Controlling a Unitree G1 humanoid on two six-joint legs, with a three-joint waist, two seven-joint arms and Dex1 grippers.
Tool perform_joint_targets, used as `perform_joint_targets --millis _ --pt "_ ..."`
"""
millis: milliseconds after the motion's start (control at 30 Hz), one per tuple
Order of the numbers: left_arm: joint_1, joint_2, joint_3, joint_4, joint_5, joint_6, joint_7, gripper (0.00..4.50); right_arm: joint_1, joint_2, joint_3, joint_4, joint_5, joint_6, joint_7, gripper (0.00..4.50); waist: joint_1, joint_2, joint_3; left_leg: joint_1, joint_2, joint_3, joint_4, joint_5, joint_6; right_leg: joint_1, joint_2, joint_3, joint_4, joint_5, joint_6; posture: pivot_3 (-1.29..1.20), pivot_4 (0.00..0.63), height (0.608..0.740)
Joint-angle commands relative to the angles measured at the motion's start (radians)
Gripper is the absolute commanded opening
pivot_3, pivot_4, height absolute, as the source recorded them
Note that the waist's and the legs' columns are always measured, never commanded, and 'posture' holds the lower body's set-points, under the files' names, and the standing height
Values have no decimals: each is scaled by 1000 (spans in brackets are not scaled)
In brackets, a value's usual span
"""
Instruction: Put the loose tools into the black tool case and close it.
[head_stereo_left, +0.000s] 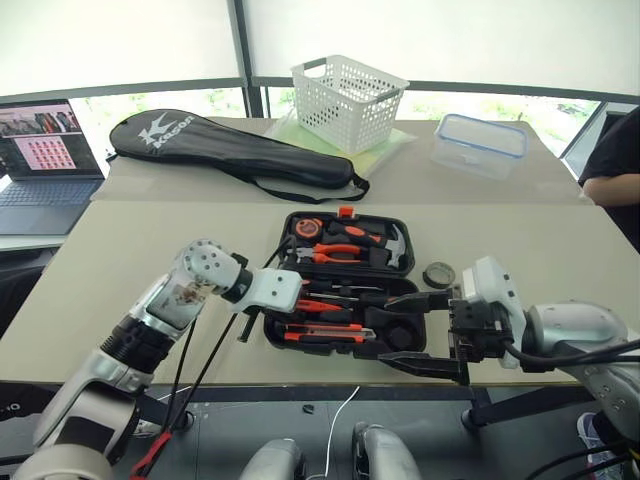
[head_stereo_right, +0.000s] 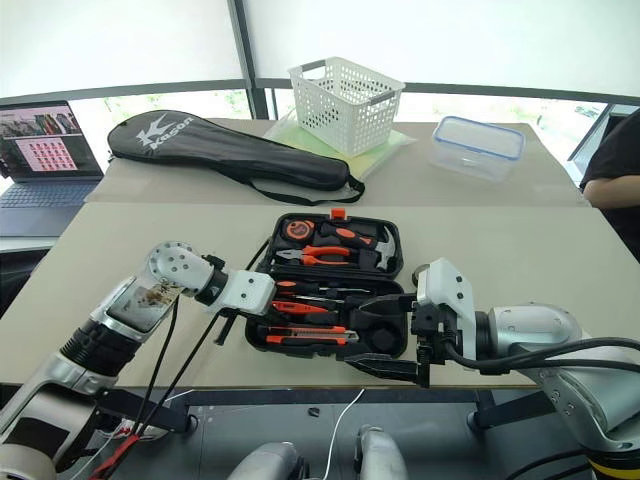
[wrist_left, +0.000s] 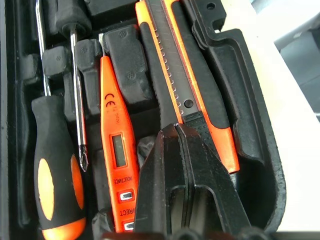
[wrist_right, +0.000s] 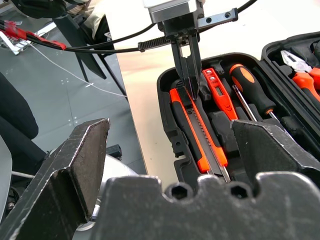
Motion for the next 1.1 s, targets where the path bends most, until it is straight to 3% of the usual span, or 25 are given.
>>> perform_joint_targets --millis 33,167,267,367,567,600,800,967,1100 --pt "5 -22 55 -26 -68 89 21 21 16 -2 -17 3 -28 -42 7 4500 1 0 0 -1 0 0 1 0 0 0 0 0 0 0 0 0 150 740" --pt "8 -14 267 -130 -300 313 54 21 49 -18 -57 28 -69 -63 -1 4500 -6 -2 2 -5 0 0 4 0 1 -3 1 0 1 0 0 0 150 740" --pt "10 23 446 -212 -499 537 106 690 83 -31 -158 75 -62 -60 -6 4500 -14 -2 2 -5 0 0 4 0 0 -6 1 -2 1 0 0 0 150 740" --pt "33 76 552 -313 -677 724 127 1809 90 -52 -213 178 -103 -73 -4 4500 -30 -1 2 -5 1 0 3 0 0 -7 2 -2 1 0 0 0 150 740" --pt "164 109 536 -426 -651 645 175 3911 -109 -51 -69 521 -279 -162 25 4500 -36 -1 2 -1 -1 2 3 0 -1 -3 1 0 1 0 0 0 150 740" --pt "179 114 521 -426 -631 613 173 4422 -157 -35 -34 576 -305 -179 35 4500 -38 -1 2 -1 0 3 3 0 -2 -3 1 1 1 0 0 0 150 740" --pt "183 106 441 -435 -558 503 196 4488 -412 63 195 922 -546 -384 103 4500 -40 -1 2 -1 2 2 2 2 -5 -3 1 3 1 1 -3 0 150 740" --pt "183 119 405 -424 -537 456 181 4488 -492 108 257 1052 -640 -498 145 4500 -37 -1 2 -4 1 1 -1 2 -4 -7 0 2 0 1 -3 0 150 740" --pt "173 111 396 -424 -537 451 194 4500 -537 140 285 1145 -700 -517 136 3460 -42 -1 2 -6 0 2 -1 2 -4 -10 -1 0 0 1 -3 0 150 740"
